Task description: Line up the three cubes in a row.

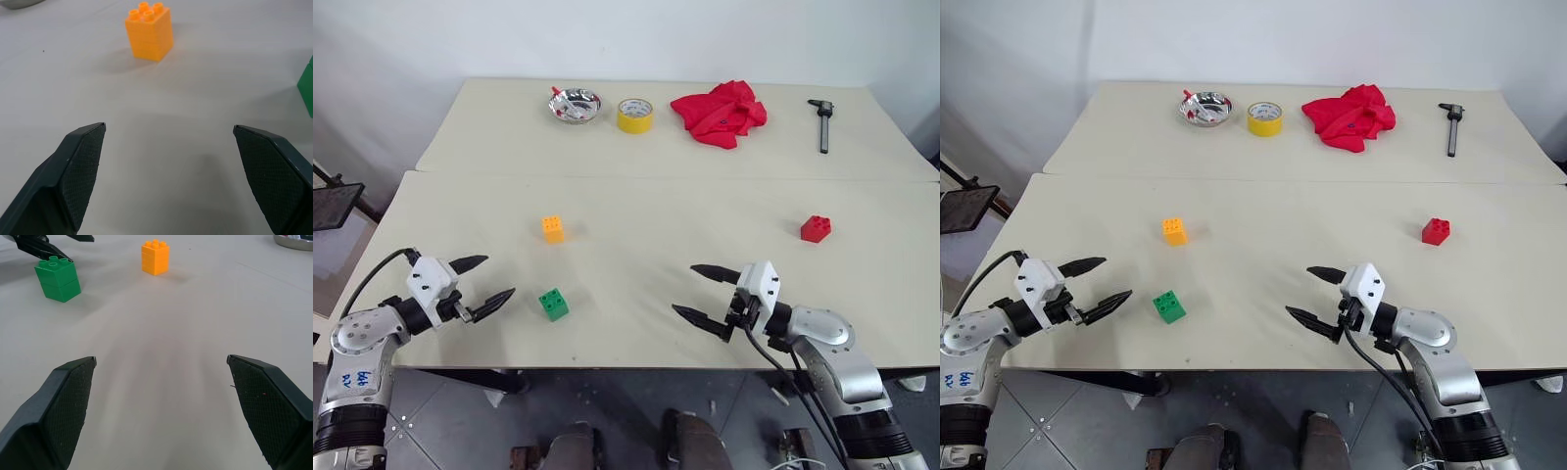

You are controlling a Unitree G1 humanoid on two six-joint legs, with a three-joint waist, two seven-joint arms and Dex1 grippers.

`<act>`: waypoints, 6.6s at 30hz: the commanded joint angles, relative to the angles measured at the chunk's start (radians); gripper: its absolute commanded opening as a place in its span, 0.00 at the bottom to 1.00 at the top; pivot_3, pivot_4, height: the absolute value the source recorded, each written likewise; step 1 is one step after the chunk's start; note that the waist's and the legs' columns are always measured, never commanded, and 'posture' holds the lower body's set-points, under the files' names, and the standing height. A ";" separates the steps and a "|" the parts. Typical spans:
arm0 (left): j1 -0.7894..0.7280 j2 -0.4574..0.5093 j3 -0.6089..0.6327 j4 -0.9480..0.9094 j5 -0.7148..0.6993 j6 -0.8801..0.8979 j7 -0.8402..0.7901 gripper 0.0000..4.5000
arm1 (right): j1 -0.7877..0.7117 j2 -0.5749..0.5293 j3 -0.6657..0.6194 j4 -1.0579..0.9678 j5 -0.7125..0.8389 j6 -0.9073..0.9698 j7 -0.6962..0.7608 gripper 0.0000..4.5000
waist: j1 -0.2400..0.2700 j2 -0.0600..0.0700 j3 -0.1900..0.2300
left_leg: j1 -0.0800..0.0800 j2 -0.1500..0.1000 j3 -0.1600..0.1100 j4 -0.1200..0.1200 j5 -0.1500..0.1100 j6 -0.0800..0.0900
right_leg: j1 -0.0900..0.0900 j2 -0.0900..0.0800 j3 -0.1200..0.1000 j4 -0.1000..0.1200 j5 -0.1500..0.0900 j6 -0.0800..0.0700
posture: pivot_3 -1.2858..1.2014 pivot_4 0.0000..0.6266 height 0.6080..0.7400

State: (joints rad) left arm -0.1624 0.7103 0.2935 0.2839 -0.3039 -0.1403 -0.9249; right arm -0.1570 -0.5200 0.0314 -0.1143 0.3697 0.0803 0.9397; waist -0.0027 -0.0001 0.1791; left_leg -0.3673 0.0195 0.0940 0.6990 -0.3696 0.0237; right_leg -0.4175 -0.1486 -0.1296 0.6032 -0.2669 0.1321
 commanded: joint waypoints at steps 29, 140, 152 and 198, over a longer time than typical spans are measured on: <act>-0.227 -0.063 -0.220 -0.266 -0.135 0.174 -0.218 0.99 | -0.226 0.051 -0.456 0.130 -0.122 0.266 -0.832 1.00 | -0.023 0.003 0.001 | 0.009 0.000 0.004 -0.002 0.001 0.000 | 0.003 0.000 0.010 0.003 -0.001 -0.001 | 0.52 0.24 1.00; -0.326 -0.098 -0.357 -0.079 -0.003 0.172 -0.304 0.32 | 0.042 -0.162 -0.145 0.028 0.207 -0.221 0.452 1.00 | 0.026 0.007 0.004 | 0.012 0.003 0.010 0.002 -0.006 -0.001 | 0.007 0.001 -0.002 0.000 -0.001 -0.003 | 0.52 0.24 1.00; -0.523 -0.261 -0.523 0.274 0.156 -0.029 -0.387 0.32 | 0.130 -0.169 -0.192 -0.040 0.206 -0.201 0.387 1.00 | 0.024 0.006 0.005 | 0.011 0.004 0.016 0.001 -0.005 -0.001 | 0.007 0.003 -0.002 -0.002 -0.001 -0.002 | 0.52 0.24 1.00; -0.402 -0.107 -0.145 0.188 0.033 0.212 0.061 1.00 | -0.084 -0.033 -0.104 -0.050 0.165 -0.070 0.203 1.00 | 0.002 0.002 0.005 | 0.011 0.006 0.015 0.000 -0.007 -0.002 | 0.005 0.004 -0.006 0.001 -0.001 -0.003 | 0.52 0.24 1.00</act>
State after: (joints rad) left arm -0.5461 0.5913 0.1675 0.4550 -0.2833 0.0766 -0.8301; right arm -0.2487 -0.5407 -0.0500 -0.1199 0.5131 0.0075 1.1440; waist -0.0009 0.0023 0.1836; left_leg -0.3560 0.0258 0.1094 0.6988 -0.3764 0.0217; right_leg -0.4121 -0.1445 -0.1359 0.6041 -0.2679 0.1294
